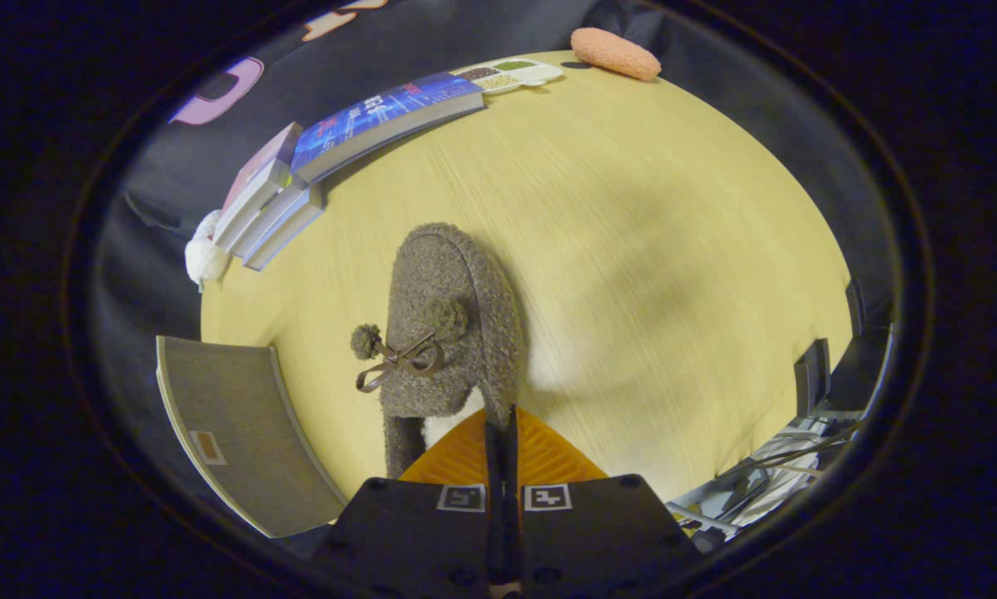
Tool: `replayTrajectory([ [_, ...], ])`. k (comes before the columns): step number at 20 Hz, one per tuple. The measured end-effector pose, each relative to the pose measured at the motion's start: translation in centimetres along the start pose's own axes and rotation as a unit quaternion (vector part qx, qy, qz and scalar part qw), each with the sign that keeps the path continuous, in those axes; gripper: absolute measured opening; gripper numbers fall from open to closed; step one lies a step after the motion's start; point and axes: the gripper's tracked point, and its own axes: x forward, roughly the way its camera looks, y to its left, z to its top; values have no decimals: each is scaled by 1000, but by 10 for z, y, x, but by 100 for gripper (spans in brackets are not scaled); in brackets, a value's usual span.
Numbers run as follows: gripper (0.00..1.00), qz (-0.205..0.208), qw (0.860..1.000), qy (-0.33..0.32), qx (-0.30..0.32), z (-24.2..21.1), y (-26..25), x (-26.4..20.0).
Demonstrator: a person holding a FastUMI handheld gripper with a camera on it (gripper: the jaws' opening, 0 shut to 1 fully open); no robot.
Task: Open the storage box then place both shoes into the box .Put the left shoe in first, then the right shoe, with the right side of both shoes facing outward in a uniform manner.
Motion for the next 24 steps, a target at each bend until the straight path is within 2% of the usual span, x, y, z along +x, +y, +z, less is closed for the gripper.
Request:
replayTrajectory([
  [6,3,51,998,-23,7,13,44,-37],
  [14,3,133,989,-62,-25,30,146,-106],
  [19,3,168,981,-69,-68,18,206,-131],
  [24,3,195,975,-43,-94,-22,252,-135],
])
